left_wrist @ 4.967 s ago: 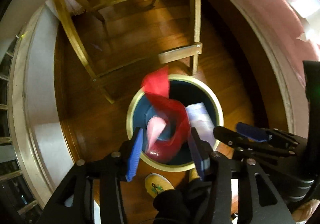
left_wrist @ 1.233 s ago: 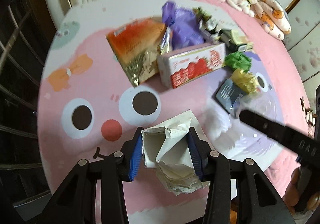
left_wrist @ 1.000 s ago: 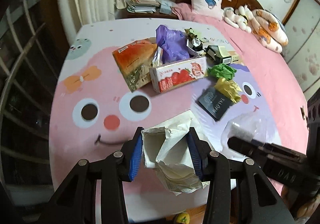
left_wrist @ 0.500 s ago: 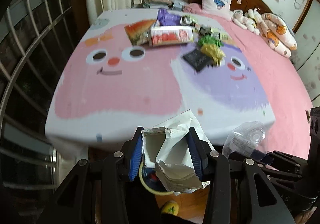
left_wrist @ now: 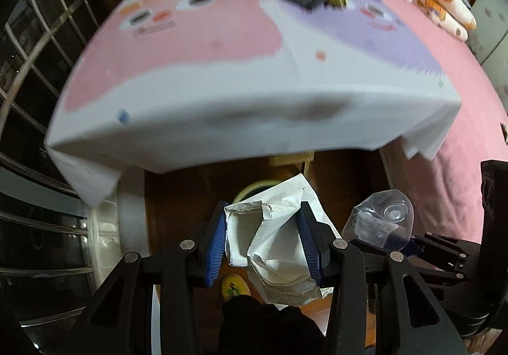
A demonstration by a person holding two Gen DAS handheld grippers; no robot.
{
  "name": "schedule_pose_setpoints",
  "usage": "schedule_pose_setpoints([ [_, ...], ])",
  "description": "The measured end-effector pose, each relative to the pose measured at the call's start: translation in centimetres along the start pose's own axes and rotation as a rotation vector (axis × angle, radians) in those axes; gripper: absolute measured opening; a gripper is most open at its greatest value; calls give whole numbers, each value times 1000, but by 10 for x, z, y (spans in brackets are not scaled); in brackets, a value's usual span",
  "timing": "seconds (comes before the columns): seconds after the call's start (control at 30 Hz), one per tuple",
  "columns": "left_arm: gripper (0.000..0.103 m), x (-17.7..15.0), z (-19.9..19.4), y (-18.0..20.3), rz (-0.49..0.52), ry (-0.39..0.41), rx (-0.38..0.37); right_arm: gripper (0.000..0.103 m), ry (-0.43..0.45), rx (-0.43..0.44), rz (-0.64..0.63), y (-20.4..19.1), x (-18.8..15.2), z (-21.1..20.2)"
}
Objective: Collect trash
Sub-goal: 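Carry tissue and bottle over the blue bin and open both tools, then raise both tools back toward the table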
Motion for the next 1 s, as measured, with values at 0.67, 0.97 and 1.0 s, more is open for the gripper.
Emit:
schedule_pose_setpoints([
  [0.67, 51, -121, 228, -18, 71, -147, -30, 33, -121, -156, 14, 94, -86, 214],
  [0.97, 87, -121, 238, -35, 75, -144, -21, 62, -85, -180, 22, 88, -79, 218],
  [1.0, 87, -120, 236, -36, 75, -140, -16, 62, -77, -184, 18, 87, -77, 215],
])
Point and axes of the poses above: each gripper's, at about its wrist camera, not at the fingertips, and z roughly the way its jaws point, y to its right, x to its top, the point moved 5 cm from there along z, roughly the way its jaws point, and after that the axes turned 13 degrees about y, right-handed, at the moved point
